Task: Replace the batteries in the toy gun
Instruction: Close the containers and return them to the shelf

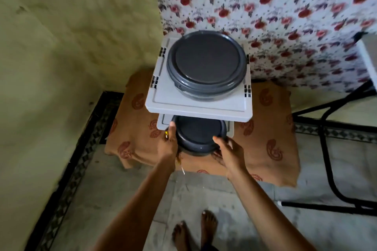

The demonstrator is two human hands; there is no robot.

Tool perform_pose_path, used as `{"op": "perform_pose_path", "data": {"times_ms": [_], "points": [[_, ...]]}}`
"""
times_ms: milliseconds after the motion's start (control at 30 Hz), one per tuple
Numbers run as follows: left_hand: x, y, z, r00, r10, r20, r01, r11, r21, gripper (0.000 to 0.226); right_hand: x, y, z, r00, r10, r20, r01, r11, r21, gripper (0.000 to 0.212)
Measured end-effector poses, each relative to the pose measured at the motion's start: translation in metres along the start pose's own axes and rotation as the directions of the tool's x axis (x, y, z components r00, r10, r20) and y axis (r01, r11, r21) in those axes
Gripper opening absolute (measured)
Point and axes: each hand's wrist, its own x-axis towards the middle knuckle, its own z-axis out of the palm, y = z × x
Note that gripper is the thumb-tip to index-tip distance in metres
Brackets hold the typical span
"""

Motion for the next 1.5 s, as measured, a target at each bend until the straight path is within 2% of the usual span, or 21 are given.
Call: {"op": "perform_pose_path", "data": {"times_ms": [167, 267, 300, 400, 467, 533, 567, 600, 633, 733, 800, 867, 933, 1067, 1167, 1233, 1267, 1333, 1400, 1433, 1500], "points": [[0.050, 0.007, 0.026, 0.998, -0.050, -0.050, 0.051, 0.998, 0.027, 0.035, 0.038, -0.005, 0.018, 0.996, -0.082, -0.021, 0.083, 0.995, 0.063, 0.010], [0.076, 0.016, 0.036, 0.995, -0.073, -0.061, 0.075, 0.997, 0.020, 0.029, 0.059, -0.011, 0.027, 0.991, -0.122, -0.054, 0.127, 0.988, 0.085, 0.013], [0.083, 0.018, 0.039, 0.995, -0.075, -0.066, 0.076, 0.997, 0.016, 0.028, 0.065, -0.013, 0.031, 0.990, -0.128, -0.064, 0.134, 0.986, 0.100, 0.015], [0.094, 0.020, 0.044, 0.996, -0.082, -0.036, 0.080, 0.996, -0.046, 0.014, 0.087, -0.012, 0.037, 0.987, -0.159, -0.035, 0.161, 0.984, 0.074, 0.042], [0.097, 0.021, 0.046, 0.996, -0.091, -0.005, 0.090, 0.992, -0.091, 0.011, 0.096, -0.010, 0.040, 0.984, -0.172, -0.042, 0.172, 0.985, 0.001, 0.043], [0.099, 0.021, 0.045, 0.996, -0.093, 0.006, 0.093, 0.991, -0.095, 0.012, 0.098, -0.012, 0.038, 0.980, -0.186, -0.070, 0.182, 0.982, -0.059, 0.030], [0.099, 0.021, 0.044, 0.997, -0.081, -0.005, 0.080, 0.993, -0.083, 0.014, 0.096, -0.013, 0.035, 0.984, -0.167, -0.067, 0.160, 0.982, -0.100, 0.012], [0.094, 0.022, 0.042, 0.998, -0.055, -0.022, 0.053, 0.997, -0.056, 0.014, 0.091, -0.014, 0.034, 0.987, -0.152, -0.056, 0.143, 0.980, -0.139, 0.008], [0.090, 0.021, 0.040, 0.999, -0.017, -0.045, 0.015, 0.999, -0.034, 0.011, 0.087, -0.013, 0.031, 0.985, -0.162, -0.053, 0.151, 0.973, -0.176, 0.021], [0.068, 0.015, 0.023, 0.998, 0.039, -0.052, -0.039, 0.999, -0.016, 0.016, 0.069, -0.005, 0.025, 0.971, -0.240, -0.018, 0.236, 0.964, -0.127, 0.033], [0.049, 0.007, 0.005, 0.994, 0.096, -0.046, -0.092, 0.993, 0.075, 0.027, 0.050, 0.007, 0.024, 0.960, -0.278, -0.020, 0.270, 0.946, -0.180, 0.021], [0.029, 0.003, -0.019, 0.983, 0.175, -0.057, -0.152, 0.947, 0.283, 0.041, 0.023, 0.016, 0.023, 0.963, -0.271, 0.007, 0.268, 0.948, -0.174, 0.002], [0.012, 0.002, -0.045, 0.969, 0.240, -0.052, -0.199, 0.893, 0.404, 0.042, -0.006, 0.022, 0.023, 0.962, -0.267, 0.046, 0.271, 0.951, -0.150, 0.004], [-0.018, 0.021, -0.092, 0.902, 0.419, -0.105, -0.338, 0.835, 0.435, 0.028, -0.055, 0.010, 0.028, 0.917, -0.382, 0.114, 0.398, 0.893, -0.211, 0.011], [-0.044, 0.055, -0.116, 0.804, 0.525, -0.278, -0.459, 0.846, 0.270, 0.008, -0.080, -0.021, 0.037, 0.825, -0.494, 0.273, 0.558, 0.789, -0.257, 0.017], [-0.054, 0.076, -0.121, 0.729, 0.578, -0.367, -0.542, 0.815, 0.207, 0.009, -0.093, -0.044, 0.043, 0.710, -0.606, 0.360, 0.702, 0.649, -0.291, 0.016], [-0.056, 0.084, -0.118, 0.713, 0.587, -0.384, -0.568, 0.804, 0.176, 0.013, -0.094, -0.054, 0.045, 0.623, -0.681, 0.386, 0.782, 0.525, -0.335, 0.011], [-0.057, 0.105, -0.105, 0.701, 0.603, -0.381, -0.600, 0.787, 0.140, 0.017, -0.091, -0.073, 0.050, 0.416, -0.804, 0.424, 0.862, 0.200, -0.467, 0.025], [-0.051, 0.121, -0.087, 0.696, 0.633, -0.340, -0.611, 0.770, 0.182, 0.017, -0.076, -0.086, 0.055, 0.295, -0.833, 0.468, 0.780, -0.072, -0.621, 0.044], [-0.044, 0.126, -0.077, 0.700, 0.647, -0.303, -0.612, 0.762, 0.212, 0.016, -0.070, -0.092, 0.058, 0.294, -0.819, 0.492, 0.714, -0.154, -0.683, 0.051], [-0.027, 0.130, -0.058, 0.711, 0.670, -0.211, -0.602, 0.736, 0.308, 0.015, -0.057, -0.099, 0.059, 0.380, -0.762, 0.524, 0.598, -0.229, -0.768, 0.061]]}}
